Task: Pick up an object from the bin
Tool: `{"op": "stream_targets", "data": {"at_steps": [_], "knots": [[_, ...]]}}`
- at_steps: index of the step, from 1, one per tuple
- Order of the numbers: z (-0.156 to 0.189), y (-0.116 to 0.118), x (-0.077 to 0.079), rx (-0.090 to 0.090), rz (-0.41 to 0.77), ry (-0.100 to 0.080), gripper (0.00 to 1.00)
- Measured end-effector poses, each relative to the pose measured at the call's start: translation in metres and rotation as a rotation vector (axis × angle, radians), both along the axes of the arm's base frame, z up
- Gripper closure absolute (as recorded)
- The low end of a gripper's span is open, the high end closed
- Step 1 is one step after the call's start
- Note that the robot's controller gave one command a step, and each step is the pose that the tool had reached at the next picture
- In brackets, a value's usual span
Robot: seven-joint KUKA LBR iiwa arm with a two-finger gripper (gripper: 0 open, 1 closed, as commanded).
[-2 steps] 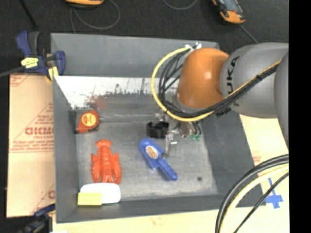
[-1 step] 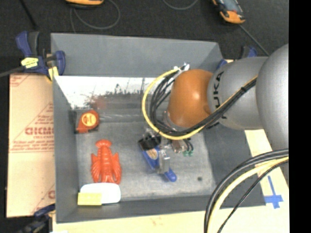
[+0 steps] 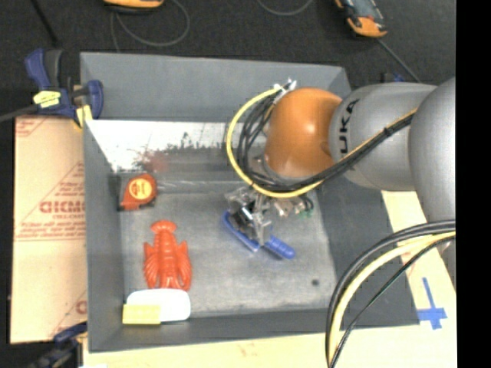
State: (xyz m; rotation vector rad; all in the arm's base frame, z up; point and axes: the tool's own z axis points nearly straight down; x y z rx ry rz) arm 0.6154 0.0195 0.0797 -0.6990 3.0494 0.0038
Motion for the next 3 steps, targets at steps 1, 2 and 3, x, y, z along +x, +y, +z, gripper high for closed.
{"op": "stream_targets", "data": {"at_steps": [1,2,3], "knots": [[0.0,0.0,0.0,0.0,-0.001,0.0,1.0],[0.03,0.009,0.007,-0.004,0.001,0.01,1.0],[0.099,-0.017,0.017,-0.004,0.009,0.008,1.0]]}}
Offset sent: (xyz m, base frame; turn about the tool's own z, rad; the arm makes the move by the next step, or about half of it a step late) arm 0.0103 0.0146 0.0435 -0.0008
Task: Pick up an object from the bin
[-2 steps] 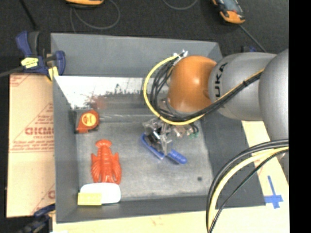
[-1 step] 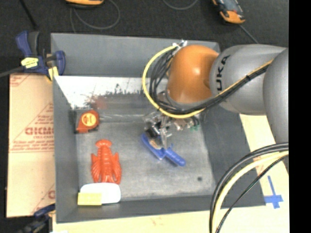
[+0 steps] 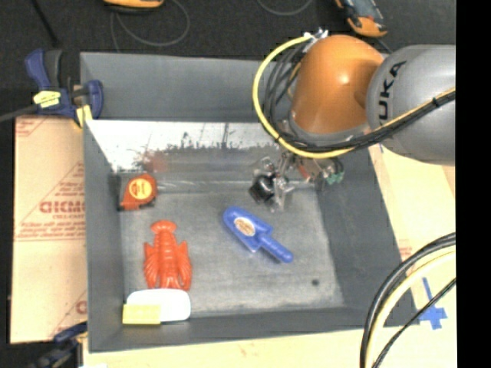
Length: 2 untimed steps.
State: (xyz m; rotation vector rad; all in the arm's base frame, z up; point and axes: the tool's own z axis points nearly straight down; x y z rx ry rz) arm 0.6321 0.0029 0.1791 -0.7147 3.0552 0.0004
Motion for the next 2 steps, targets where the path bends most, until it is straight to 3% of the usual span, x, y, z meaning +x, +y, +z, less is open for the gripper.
{"op": "stream_targets", "data": {"at_steps": [2], "knots": [[0.0,0.0002,0.0,0.001,-0.004,0.0,1.0]]}}
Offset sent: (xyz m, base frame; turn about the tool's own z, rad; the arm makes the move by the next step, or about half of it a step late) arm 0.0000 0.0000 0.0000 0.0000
